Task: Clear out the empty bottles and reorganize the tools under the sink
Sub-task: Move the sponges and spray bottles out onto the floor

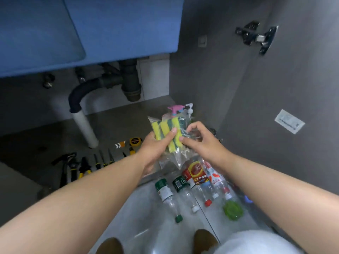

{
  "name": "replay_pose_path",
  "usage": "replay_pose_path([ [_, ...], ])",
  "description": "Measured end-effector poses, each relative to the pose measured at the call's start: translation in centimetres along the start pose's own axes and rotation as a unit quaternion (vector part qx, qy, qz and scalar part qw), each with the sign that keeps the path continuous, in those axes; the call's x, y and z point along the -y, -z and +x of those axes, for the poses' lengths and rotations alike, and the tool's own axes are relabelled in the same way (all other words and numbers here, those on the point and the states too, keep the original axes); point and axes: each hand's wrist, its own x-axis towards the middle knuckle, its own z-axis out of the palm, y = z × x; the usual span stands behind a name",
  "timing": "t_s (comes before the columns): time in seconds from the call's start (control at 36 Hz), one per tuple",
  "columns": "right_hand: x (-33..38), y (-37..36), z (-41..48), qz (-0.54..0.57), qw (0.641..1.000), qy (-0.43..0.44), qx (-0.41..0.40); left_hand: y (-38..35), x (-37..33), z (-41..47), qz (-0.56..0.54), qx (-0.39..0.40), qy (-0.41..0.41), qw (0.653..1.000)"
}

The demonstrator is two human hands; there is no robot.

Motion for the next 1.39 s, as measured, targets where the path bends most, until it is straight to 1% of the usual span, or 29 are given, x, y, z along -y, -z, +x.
replay_pose_path([
  [0.11,2.0,-0.2,-1.6,-0.008,1.000,0.018,0.000,-0.4,-1.0,-2.8,0.018,-0.068,-0.045,0.996],
  [0.17,3.0,-0.1,-2.4,0.026,1.000,0.006,-0.004,-0.7,-1.4,-4.0,0.030,-0.099,-0.056,0.993],
  [0.19,3.3,0.0,-2.7,0.042,0.999,-0.003,-0.015,-0.8,-1.5,-4.4,0.036,-0.102,-0.060,0.992],
  [0.25,3.6,0.4,-3.4,0.067,0.996,-0.030,-0.042,-1.2,-1.6,-5.1,0.043,-0.073,-0.055,0.995],
  [0.33,3.1,1.3,-4.6,0.148,0.983,-0.092,-0.056,-2.2,-1.9,-6.1,0.004,0.025,-0.026,0.999],
  [0.39,2.4,2.1,-5.5,0.136,0.982,-0.112,-0.060,-2.9,-2.1,-6.7,-0.019,0.077,0.003,0.997],
  [0.42,2.1,2.4,-6.0,0.119,0.985,-0.113,-0.048,-3.3,-2.2,-7.0,-0.020,0.108,0.004,0.994],
  [0.47,1.7,2.6,-7.0,0.086,0.993,-0.086,0.006,-4.3,-2.0,-7.5,-0.027,0.159,-0.017,0.987],
  [0.53,1.6,2.4,-8.0,0.053,0.995,-0.060,0.054,-5.6,-1.5,-7.7,-0.057,0.160,-0.029,0.985],
  [0.58,1.2,2.4,-8.8,0.059,0.994,-0.059,0.076,-6.8,-0.8,-7.6,-0.089,0.150,-0.015,0.985],
  [0.64,0.5,2.8,-9.6,0.128,0.984,-0.088,0.088,-7.7,-0.1,-7.4,-0.096,0.162,0.012,0.982],
  [0.72,-1.6,3.8,-10.5,0.285,0.941,-0.166,0.070,-8.4,1.1,-7.0,-0.114,0.202,0.061,0.971],
  [0.78,-3.3,4.1,-11.1,0.324,0.922,-0.205,0.062,-8.7,2.1,-6.6,-0.103,0.224,0.095,0.964],
  [0.86,-6.2,3.9,-11.8,0.318,0.915,-0.243,0.046,-9.1,4.1,-5.7,-0.039,0.261,0.129,0.956],
  [0.92,-8.7,3.6,-12.1,0.314,0.912,-0.264,0.016,-9.1,5.1,-5.1,0.075,0.262,0.130,0.953],
  [0.97,-11.6,3.2,-12.6,0.318,0.900,-0.297,-0.019,-8.8,6.3,-4.5,0.184,0.236,0.138,0.944],
  [1.06,-16.4,2.3,-14.3,0.332,0.862,-0.378,-0.056,-7.8,8.1,-2.7,0.232,0.202,0.160,0.938],
  [1.17,-21.4,1.1,-16.8,0.330,0.809,-0.470,-0.128,-6.7,10.4,-0.1,0.294,0.173,0.119,0.932],
  [1.28,-24.7,-0.2,-18.0,0.311,0.779,-0.509,-0.191,-6.4,12.6,1.0,0.344,0.169,0.127,0.915],
  [1.33,-25.9,-0.9,-17.8,0.310,0.766,-0.521,-0.214,-6.5,13.5,1.2,0.372,0.178,0.112,0.904],
  [1.39,-26.6,-1.4,-17.4,0.301,0.756,-0.536,-0.223,-6.7,14.3,1.2,0.409,0.197,0.090,0.887],
])
